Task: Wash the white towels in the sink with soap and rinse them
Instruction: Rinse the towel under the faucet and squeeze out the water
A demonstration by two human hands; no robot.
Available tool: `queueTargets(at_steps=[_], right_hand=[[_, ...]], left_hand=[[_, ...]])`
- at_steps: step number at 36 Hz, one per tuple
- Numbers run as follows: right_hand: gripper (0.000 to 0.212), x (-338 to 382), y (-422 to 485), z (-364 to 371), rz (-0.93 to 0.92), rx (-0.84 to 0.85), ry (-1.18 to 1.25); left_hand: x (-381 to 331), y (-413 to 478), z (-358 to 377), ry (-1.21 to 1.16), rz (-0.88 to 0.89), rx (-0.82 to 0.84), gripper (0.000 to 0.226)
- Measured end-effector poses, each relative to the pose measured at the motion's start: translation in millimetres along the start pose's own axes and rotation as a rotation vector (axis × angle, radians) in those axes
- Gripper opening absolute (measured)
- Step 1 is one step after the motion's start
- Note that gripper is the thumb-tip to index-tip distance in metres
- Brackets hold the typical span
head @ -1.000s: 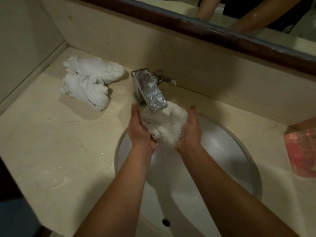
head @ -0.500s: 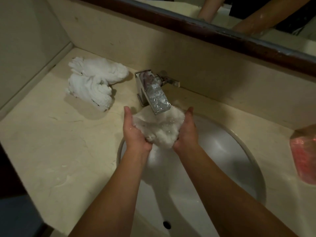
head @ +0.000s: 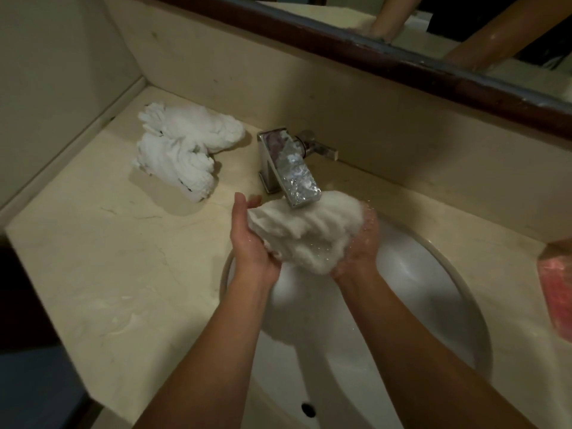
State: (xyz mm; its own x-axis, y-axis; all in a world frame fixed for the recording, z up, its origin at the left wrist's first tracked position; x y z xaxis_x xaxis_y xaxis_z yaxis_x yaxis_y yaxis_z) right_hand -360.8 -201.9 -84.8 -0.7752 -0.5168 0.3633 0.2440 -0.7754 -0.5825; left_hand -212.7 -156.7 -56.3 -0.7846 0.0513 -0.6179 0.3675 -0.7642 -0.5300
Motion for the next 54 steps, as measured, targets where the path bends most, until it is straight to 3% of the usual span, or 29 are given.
queueTargets(at_steps=[2, 6, 11, 15, 18, 21, 25, 27, 30, 34, 37, 39, 42, 45, 47, 48, 50, 52, 54], right_hand=[[0.035, 2, -3, -1, -0.025, 0.002, 0.017], [0.039, 8, -19, 5, -0.031, 0.120, 0.029], [0.028, 13, -44, 9, -0.042, 0.206, -0.130], [0.056, 17, -48, 1, -0.050, 0.166, -0.147], [0.056, 16, -43, -9, -0.025, 0.120, -0.141], [0.060, 7, -44, -18, 0.095, 0.088, -0.199], [0.092, -8, -44, -24, 0.321, 0.034, -0.302], [0.097, -13, -45, -22, 0.398, -0.011, -0.316], [0.087, -15, -42, -19, 0.378, -0.065, -0.271], [0.074, -3, -36, -18, 0.206, -0.084, -0.272], [0.060, 8, -32, -17, 0.094, -0.084, -0.268], [0.058, 13, -31, -14, 0.045, -0.076, -0.284], [0.071, 20, -29, -13, -0.086, -0.085, -0.367], [0.027, 21, -31, -17, -0.166, -0.051, -0.454], [0.016, 21, -33, -22, -0.175, -0.037, -0.470], [0.021, 22, -33, -24, -0.180, -0.044, -0.472], [0.051, 23, -33, -24, -0.197, -0.064, -0.469], [0.087, 23, -31, -24, -0.199, -0.077, -0.430], [0.110, 22, -30, -28, -0.195, -0.091, -0.368]], left_hand=[[13, -8, -2, 0.053, -0.038, -0.067, 0.062], [36, -27, -5, 0.062, -0.151, -0.152, 0.094], [40, -35, 1, 0.072, -0.199, -0.065, 0.084], [35, -28, -1, -0.049, -0.161, -0.016, 0.067], [27, -22, 0, -0.034, -0.119, -0.006, 0.071], [21, -13, 1, -0.043, -0.099, 0.068, 0.067], [18, -6, 4, -0.031, -0.117, 0.222, 0.075], [18, -5, 5, -0.016, -0.094, 0.299, 0.075], [16, 0, 1, 0.020, -0.020, 0.302, 0.067], [8, 5, -2, 0.142, 0.075, 0.231, 0.107], [5, 4, -4, 0.248, 0.154, 0.216, 0.108], [9, 6, -7, 0.269, 0.117, 0.197, 0.106], [18, 4, -7, 0.237, -0.060, 0.177, 0.107], [25, 8, -9, 0.214, -0.086, 0.081, 0.105], [28, 12, -9, 0.220, -0.068, 0.024, 0.102], [27, 14, -10, 0.202, -0.021, 0.001, 0.096], [27, 15, -10, 0.141, 0.033, 0.019, 0.089], [27, 14, -10, 0.029, -0.013, 0.078, 0.102], [30, 13, -10, -0.065, -0.072, 0.108, 0.112]])
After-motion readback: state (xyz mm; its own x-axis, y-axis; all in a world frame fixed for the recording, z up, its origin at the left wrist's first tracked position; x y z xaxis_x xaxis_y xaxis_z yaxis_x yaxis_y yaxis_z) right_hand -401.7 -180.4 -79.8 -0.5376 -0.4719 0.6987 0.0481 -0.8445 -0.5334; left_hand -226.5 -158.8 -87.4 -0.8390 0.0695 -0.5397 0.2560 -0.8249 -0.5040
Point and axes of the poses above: each hand's wrist, its own y-axis towards the middle knuckle, its own z-axis out of the palm, x = y × z, the point moved 5 cm from there along y, towards the middle knuckle, and after that the axes turned 6 degrees about z, right-handed, at the moved point
